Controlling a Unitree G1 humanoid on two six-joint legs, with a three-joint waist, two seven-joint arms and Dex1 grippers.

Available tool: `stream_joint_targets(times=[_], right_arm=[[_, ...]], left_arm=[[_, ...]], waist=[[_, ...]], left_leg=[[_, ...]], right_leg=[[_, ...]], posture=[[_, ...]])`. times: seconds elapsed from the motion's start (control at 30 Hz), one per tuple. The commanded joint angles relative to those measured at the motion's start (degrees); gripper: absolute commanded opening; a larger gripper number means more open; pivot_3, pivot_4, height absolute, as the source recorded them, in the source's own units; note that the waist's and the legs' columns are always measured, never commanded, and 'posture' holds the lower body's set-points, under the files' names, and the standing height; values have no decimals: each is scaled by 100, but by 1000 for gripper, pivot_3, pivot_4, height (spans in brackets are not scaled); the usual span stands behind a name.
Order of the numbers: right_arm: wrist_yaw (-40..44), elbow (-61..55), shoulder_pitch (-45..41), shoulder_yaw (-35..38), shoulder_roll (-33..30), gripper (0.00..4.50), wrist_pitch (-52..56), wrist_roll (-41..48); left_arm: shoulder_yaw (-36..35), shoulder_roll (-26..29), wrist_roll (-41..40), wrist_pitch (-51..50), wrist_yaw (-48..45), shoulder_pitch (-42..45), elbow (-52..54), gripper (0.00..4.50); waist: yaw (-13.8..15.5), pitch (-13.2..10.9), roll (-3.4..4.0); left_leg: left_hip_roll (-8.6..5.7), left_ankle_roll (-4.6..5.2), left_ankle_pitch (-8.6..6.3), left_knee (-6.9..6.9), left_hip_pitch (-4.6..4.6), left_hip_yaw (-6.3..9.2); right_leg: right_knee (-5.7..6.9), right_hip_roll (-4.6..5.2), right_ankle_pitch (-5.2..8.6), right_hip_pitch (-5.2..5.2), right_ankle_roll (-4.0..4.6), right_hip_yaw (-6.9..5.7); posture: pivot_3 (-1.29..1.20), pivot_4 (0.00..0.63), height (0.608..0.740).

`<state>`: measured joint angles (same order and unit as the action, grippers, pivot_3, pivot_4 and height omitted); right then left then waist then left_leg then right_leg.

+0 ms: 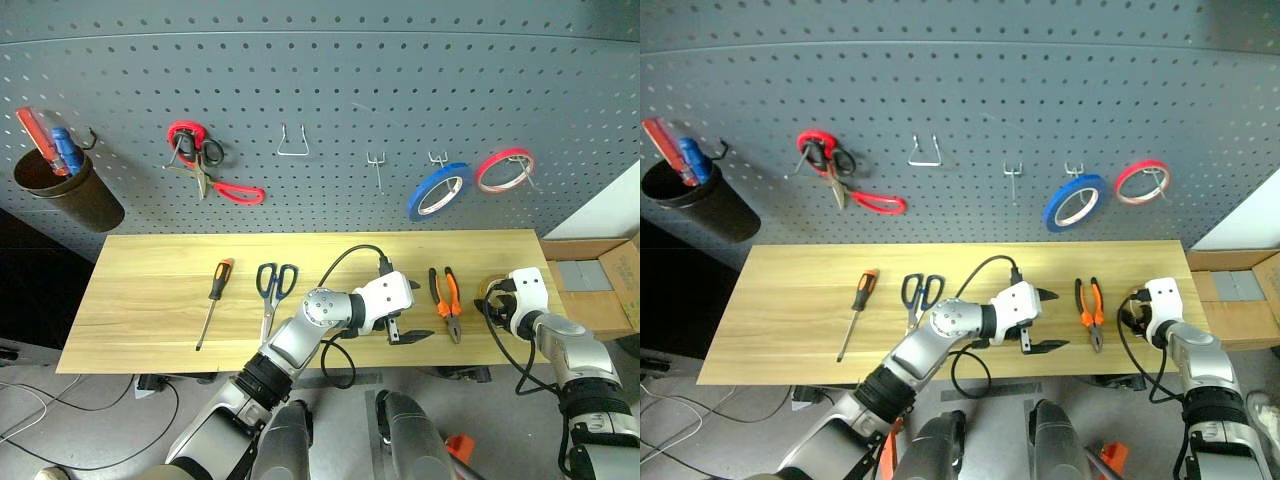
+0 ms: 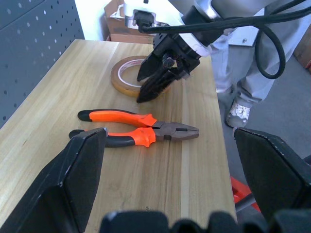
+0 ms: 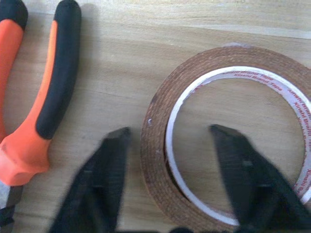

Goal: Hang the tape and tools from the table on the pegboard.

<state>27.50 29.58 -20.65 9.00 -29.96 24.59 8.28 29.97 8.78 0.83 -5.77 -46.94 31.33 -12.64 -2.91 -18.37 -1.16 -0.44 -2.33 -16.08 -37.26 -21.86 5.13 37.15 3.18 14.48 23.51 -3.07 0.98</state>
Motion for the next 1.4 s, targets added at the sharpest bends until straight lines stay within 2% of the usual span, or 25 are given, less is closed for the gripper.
stream_joint_targets(times=[0.03, 0.13, 0.17, 0.27, 0.33, 0.47, 0.57, 0.63, 0.73, 0.87, 1.0, 1.1, 1.23, 1.4], right_arm=[[38, 195, 24, -19, -6, 1127, -70, -35], [23, 287, -41, -32, -7, 197, -161, -77], [16, 300, -44, -77, -28, 127, -245, -142], [-51, -4, 126, -254, -76, 128, -509, -357], [-85, -762, 503, -338, -63, 128, -585, -434], [-269, -2765, 1543, -521, -116, 128, -904, -771], [-537, -4091, 2278, -652, -103, 128, -1287, -1184], [-760, -4665, 2601, -683, -7, 128, -1382, -1421], [-1183, -5259, 2969, -888, 4, 128, -2064, -2112], [-1441, -5192, 2966, -1124, -77, 128, -2977, -2647], [-1535, -4874, 2602, -1464, -246, 128, -4063, -3085], [-1547, -4450, 2203, -1653, -256, 128, -4600, -3191], [-1576, -3442, 1204, -2053, -37, 128, -5172, -3306], [-1608, -1970, -130, -2433, 372, 128, -5827, -3291]], left_arm=[[-39, -53, 24, 82, -14, -25, 225, 4500], [-67, -71, 47, 116, 4, 15, 145, 4500], [-79, -83, 54, 125, 11, 34, 105, 4500], [-155, -106, 14, 71, 20, 47, 95, 4500], [-257, -62, -63, -19, 14, -22, 251, 4500], [-348, 468, 32, 253, -85, -432, 912, 4500], [-742, 600, -293, -165, 139, -850, 1632, 4500], [-975, 609, -435, -477, 304, -1063, 2041, 4500], [-1451, 514, -689, -1069, 783, -1398, 2754, 4500], [-1846, 294, -989, -1798, 1329, -1663, 3487, 4500], [-2230, 237, -1336, -2518, 1729, -2133, 4274, 4500], [-2404, 277, -1560, -2797, 1864, -2336, 4596, 4500], [-2736, 348, -1911, -3123, 2062, -2657, 5097, 4500], [-3154, 342, -2172, -3291, 2361, -2551, 5022, 4500]], waist=[[1, 0, 0], [1, 0, 0], [1, 0, 0], [0, 4, 4], [9, 17, 20], [3, 36, 51], [-30, 107, 87], [-23, 150, 84], [5, 329, 89], [15, 550, 74], [-15, 640, 51], [-7, 686, 36], [14, 746, 27], [84, 778, 22]], left_leg=[[0, 0, 0, 0, 0, 0], [0, 0, 0, -1, 0, 0], [0, 0, 0, -1, -1, 0], [0, -1, 0, -2, 0, 0], [0, -2, 1, -2, -2, 1], [1, -30, 17, 6, -24, -2], [3, -40, 22, 1, -78, -17], [1, -45, 24, -9, -83, -13], [0, -47, 23, -45, -95, 2], [-9, -46, 22, -63, -80, -2], [-5, -36, 18, -63, 0, -12], [2, -20, 10, -64, 16, -10], [1, -20, 12, -67, 19, -12], [3, -26, 16, -65, 30, -14]], right_leg=[[0, 0, 0, 0, 0, 0], [0, 0, -1, 0, -2, 0], [-1, 0, -2, 0, -3, 0], [-1, 0, -2, 0, -4, 0], [-1, 1, -3, 3, -4, -2], [0, 2, -3, 29, -5, 0], [11, 8, -4, 89, -5, 12], [14, 8, -6, 89, -8, 7], [14, 8, -14, 80, -14, 0], [-4, 8, -26, 48, -31, 2], [-13, 1, -25, -25, -34, 9], [-6, -8, -17, -34, -45, 8], [1, -8, -36, -35, -15, 13], [6, -10, -41, -37, -7, 15]], posture=[[-35, 357, 740], [-36, 353, 740], [-38, 347, 740], [-49, 320, 740], [-60, 291, 740], [-77, 244, 740], [-91, 209, 740], [-92, 187, 740], [-100, 147, 740], [-89, 123, 740], [-68, 113, 740], [-50, 114, 740], [-12, 113, 740], [36, 105, 740]])
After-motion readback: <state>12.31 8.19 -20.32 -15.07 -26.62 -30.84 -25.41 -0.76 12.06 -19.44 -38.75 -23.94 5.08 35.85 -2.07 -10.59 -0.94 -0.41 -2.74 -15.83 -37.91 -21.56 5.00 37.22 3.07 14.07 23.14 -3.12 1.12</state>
